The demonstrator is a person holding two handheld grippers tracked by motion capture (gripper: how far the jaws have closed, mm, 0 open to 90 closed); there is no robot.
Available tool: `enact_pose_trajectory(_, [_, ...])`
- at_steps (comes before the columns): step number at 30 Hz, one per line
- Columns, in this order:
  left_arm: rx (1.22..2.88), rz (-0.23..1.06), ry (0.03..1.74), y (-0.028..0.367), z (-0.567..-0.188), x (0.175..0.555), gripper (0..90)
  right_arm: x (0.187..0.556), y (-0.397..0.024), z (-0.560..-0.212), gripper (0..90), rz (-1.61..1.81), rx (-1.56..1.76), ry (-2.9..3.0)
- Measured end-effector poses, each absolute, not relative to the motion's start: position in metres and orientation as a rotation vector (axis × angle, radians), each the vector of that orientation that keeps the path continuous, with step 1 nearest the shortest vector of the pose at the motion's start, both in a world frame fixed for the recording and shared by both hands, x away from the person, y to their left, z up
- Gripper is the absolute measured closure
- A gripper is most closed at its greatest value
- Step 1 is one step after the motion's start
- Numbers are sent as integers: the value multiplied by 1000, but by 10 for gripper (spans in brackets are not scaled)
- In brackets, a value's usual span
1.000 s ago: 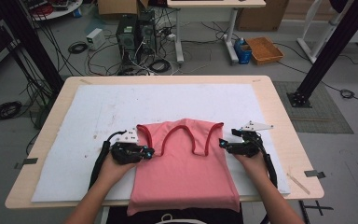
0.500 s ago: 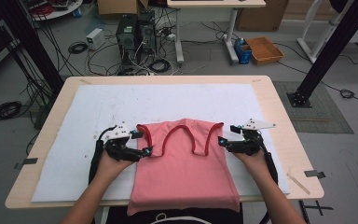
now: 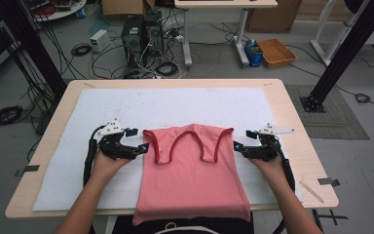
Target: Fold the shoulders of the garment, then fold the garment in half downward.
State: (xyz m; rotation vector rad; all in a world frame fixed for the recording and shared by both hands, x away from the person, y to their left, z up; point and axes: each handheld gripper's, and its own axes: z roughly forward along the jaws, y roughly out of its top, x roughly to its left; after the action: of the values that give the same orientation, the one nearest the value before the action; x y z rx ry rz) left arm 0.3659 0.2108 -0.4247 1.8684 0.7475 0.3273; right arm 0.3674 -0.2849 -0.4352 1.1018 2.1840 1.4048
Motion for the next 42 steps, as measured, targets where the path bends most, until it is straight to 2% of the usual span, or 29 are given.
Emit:
enact_pose_trajectory(9, [1865,332,861,212,-429,385,178,376,-285,-432,209,1364,1125,2216])
enact_pose_trajectory(15, [1882,286,911,210,-431,405,178,399,-283,-424,209,1312,1134,2243])
enact_pose_trajectory(22, [1865,245,972,213,-437,424,179,427,-278,-437,212,1276,1216,2286])
enact_pose_trajectory(26, [1903,200,1010,209,-449,430,180,434,-270,-443,239,1234,1209,2333])
enact_pose_trajectory(28, [1919,197,1025,206,-453,431,190,436,-265,-443,284,1213,1192,2365])
enact_pose_trajectory(35, [2044,229,1038,198,-446,434,371,442,-250,-447,563,1098,1108,2454])
enact_pose_trajectory(37, [2086,249,1028,195,-443,435,458,441,-252,-446,674,1088,1102,2450])
enact_pose_trajectory(39, [2105,274,1025,194,-442,436,595,441,-253,-445,737,1082,1101,2459])
enact_pose_trajectory(42, [2102,272,1018,197,-443,436,719,440,-253,-445,808,1076,1093,2466])
